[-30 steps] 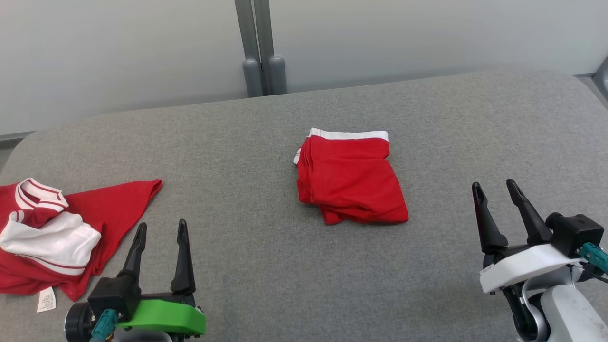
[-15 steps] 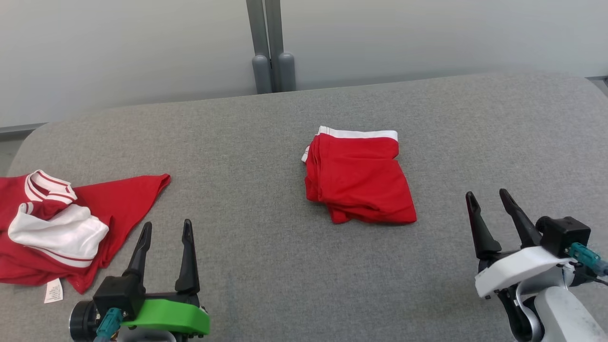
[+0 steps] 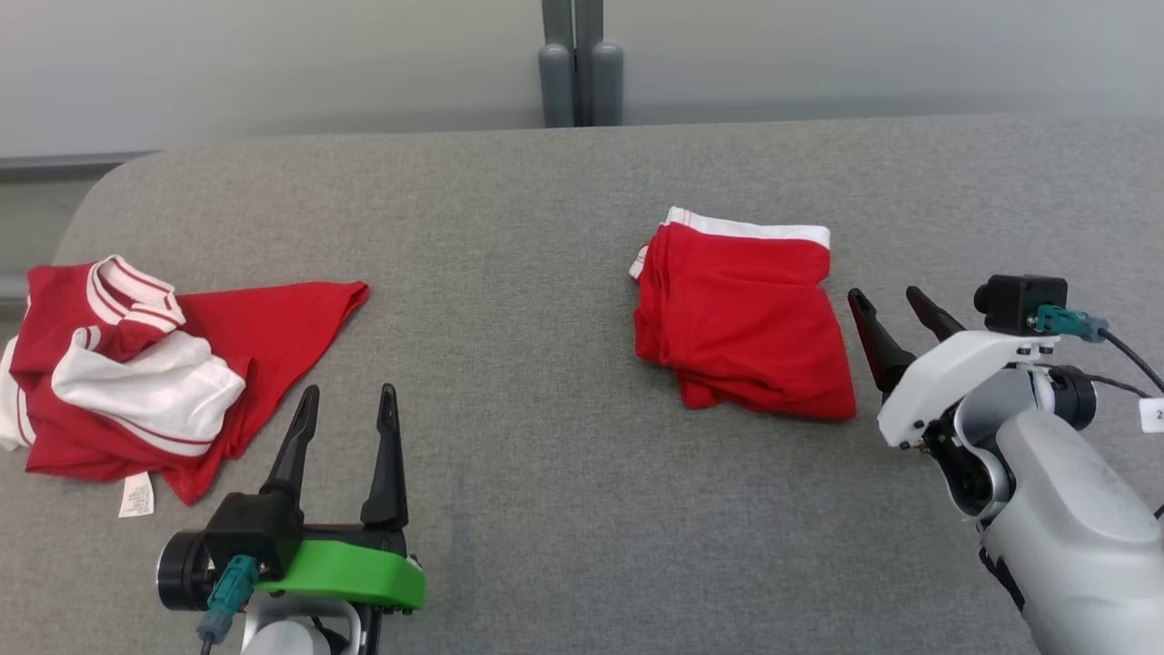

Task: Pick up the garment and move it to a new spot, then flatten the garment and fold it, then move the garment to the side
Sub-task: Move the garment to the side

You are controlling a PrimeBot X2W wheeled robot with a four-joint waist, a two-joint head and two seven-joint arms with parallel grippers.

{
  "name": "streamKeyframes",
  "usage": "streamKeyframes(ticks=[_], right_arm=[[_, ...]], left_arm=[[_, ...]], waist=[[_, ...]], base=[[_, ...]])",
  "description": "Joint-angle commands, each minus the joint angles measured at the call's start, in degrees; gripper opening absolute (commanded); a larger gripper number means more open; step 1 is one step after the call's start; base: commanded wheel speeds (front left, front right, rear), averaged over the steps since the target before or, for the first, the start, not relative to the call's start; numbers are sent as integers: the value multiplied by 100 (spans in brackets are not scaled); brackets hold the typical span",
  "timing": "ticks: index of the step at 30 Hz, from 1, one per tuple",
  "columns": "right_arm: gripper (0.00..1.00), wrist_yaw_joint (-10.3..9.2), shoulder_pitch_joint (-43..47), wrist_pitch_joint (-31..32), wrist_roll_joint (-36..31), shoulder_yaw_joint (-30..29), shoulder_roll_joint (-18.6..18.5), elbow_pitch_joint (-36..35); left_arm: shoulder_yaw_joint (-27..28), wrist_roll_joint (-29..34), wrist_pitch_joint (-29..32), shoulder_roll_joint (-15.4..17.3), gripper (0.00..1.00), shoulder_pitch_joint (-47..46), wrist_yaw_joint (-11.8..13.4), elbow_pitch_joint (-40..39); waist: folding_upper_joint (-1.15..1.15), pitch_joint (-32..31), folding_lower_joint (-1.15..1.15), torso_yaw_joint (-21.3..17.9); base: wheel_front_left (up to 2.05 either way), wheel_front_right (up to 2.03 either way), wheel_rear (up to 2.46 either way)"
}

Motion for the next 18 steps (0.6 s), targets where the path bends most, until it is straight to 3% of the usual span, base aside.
streamKeyframes(ticks=[1, 14, 15, 16, 18], right_arm=[[100, 1, -192, 70, 90, 74, -58, 208], [100, 1, -952, 931, 1224, 537, 63, 1835], [92, 1, -946, 960, 1291, 587, 74, 1853], [42, 1, -949, 919, 1370, 638, 80, 1835], [0, 1, -975, 811, 1463, 723, 49, 1799]], left_arm=[[-37, -35, -1, 8, 100, -136, 31, -4], [-162, -66, -1, 8, 100, -338, 64, 46], [-161, -62, -1, 8, 100, -336, 67, 52], [-163, -61, -1, 7, 100, -333, 71, 58], [-165, -56, -1, 8, 100, -312, 70, 74]], waist=[[0, 284, 0, 294], [0, 565, 0, 668], [0, 555, 0, 665], [0, 534, 0, 654], [0, 484, 0, 620]], base=[[0, 0, 0], [0, 0, 0], [0, 0, 0], [0, 0, 0], [0, 0, 0]])
